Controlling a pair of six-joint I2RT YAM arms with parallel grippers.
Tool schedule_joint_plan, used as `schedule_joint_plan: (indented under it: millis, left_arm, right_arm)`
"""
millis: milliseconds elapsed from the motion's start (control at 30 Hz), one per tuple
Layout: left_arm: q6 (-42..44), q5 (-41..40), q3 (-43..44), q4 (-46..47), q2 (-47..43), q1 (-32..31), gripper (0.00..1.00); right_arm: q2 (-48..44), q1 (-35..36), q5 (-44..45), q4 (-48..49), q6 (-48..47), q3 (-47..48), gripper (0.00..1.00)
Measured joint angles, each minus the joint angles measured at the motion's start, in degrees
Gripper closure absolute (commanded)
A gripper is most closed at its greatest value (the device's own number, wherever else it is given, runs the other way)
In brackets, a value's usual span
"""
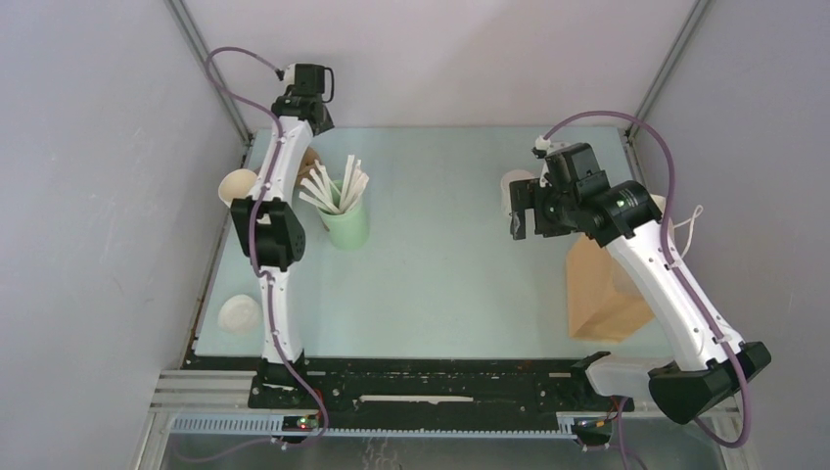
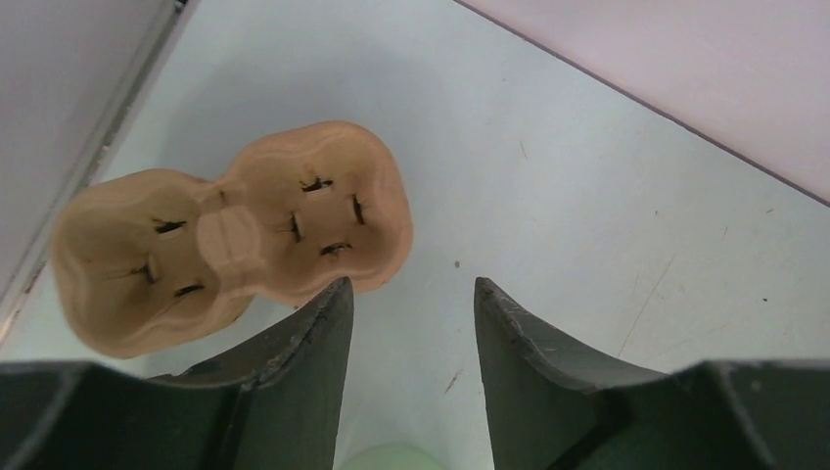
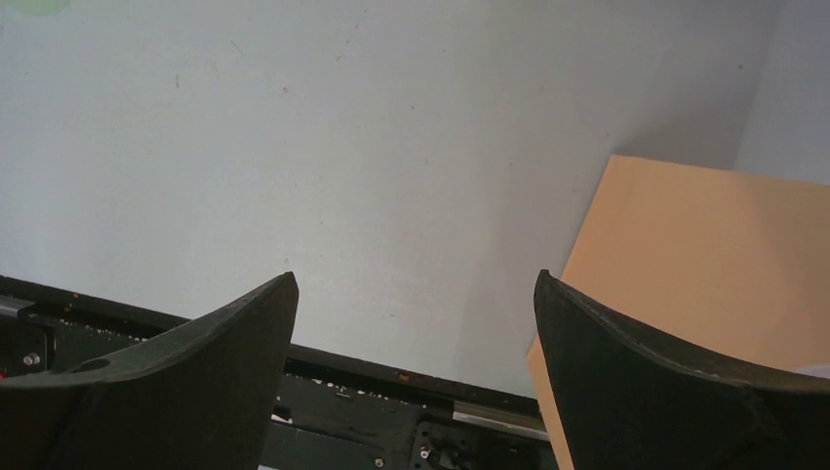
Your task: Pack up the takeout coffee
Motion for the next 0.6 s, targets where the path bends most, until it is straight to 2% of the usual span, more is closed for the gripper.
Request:
schedule_joint_plan:
  millis: [300, 600]
  left_arm:
    - [-4.4, 4.9, 0.0, 3.8, 6.1, 2.3, 0.51]
    - [-6.4, 5.3, 0.0, 4.2, 9.5, 2.6, 0.52]
  right_arm:
    - [2.4, -3.0, -0.9, 0.0, 0.0, 0.0, 0.0]
    - [4.0, -3.9, -1.8, 0.0, 0.0, 0.0, 0.0]
